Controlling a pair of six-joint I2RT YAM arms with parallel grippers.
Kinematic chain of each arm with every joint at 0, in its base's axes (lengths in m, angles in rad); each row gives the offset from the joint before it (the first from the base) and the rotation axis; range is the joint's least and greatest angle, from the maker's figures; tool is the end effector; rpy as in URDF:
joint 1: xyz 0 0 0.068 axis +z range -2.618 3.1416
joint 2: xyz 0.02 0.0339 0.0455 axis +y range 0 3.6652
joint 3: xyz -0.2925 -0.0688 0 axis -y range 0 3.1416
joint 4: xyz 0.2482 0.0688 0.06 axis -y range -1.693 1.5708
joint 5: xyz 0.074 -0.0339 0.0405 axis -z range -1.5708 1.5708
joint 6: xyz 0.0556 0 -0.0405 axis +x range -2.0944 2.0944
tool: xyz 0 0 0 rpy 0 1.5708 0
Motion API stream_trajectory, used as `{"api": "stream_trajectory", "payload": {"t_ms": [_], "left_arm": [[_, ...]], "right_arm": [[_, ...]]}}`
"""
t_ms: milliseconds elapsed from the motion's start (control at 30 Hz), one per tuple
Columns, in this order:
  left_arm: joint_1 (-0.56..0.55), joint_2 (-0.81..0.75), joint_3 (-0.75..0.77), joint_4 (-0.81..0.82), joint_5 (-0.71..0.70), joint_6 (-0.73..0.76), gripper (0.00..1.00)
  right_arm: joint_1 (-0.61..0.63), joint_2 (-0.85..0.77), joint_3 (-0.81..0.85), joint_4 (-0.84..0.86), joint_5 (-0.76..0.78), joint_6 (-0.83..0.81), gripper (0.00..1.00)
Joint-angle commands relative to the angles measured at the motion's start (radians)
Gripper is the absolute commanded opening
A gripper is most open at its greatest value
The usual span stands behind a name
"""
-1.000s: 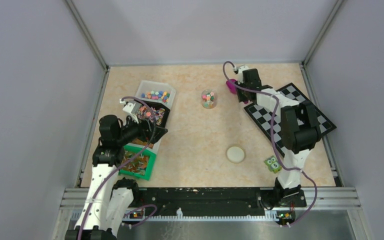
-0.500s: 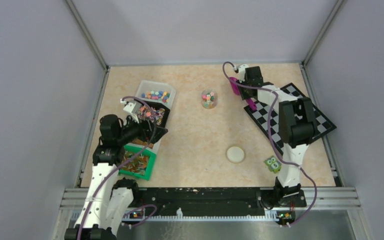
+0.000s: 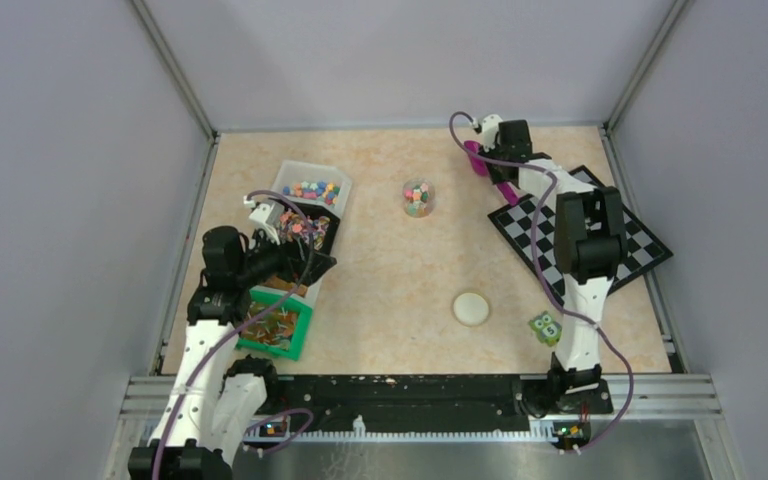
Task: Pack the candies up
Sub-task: Place the spatula at the center of the board.
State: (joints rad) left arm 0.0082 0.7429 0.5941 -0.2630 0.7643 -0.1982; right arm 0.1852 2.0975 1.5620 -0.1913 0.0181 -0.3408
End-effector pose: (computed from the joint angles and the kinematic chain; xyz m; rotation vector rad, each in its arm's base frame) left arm 0.1638 -0.0371 0.2882 0.3009 1.9386 -0.8769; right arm 0.4995 0.0925 0.2052 -0.5888 2.2229 -0.1010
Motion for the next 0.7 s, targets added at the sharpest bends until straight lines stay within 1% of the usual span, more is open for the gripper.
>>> {"api": "stream_trajectory", "payload": {"t_ms": [0, 200, 267, 433, 467, 600, 667], "left_arm": [[-0.004, 0.009, 0.0, 0.015, -0.013, 0.02, 0.99], [-0.005, 0.013, 0.001, 0.012, -0.026, 0.023, 0.99], [-0.004, 0.014, 0.002, 0.012, -0.031, 0.023, 0.99], [-0.004, 0.021, 0.004, 0.009, -0.036, 0.026, 0.99], [-0.005, 0.021, 0.004, 0.008, -0.039, 0.026, 0.99], [-0.005, 0.018, 0.004, 0.008, -0.047, 0.028, 0.99], [-0.004, 0.015, 0.003, 0.01, -0.049, 0.025, 0.99]], "right_arm": [[-0.012, 0.054, 0.082, 0.026, -0.053, -0.018, 0.23], [-0.039, 0.075, 0.122, 0.036, -0.093, -0.008, 0.23], [-0.047, 0.077, 0.133, 0.039, -0.109, -0.002, 0.26], [-0.053, 0.077, 0.164, 0.011, -0.126, 0.058, 0.35], [-0.053, 0.062, 0.154, 0.015, -0.134, 0.085, 0.39], [-0.052, -0.055, 0.071, 0.08, -0.16, 0.225, 0.55], [-0.047, -0.106, 0.037, 0.088, -0.143, 0.317, 0.58]]}}
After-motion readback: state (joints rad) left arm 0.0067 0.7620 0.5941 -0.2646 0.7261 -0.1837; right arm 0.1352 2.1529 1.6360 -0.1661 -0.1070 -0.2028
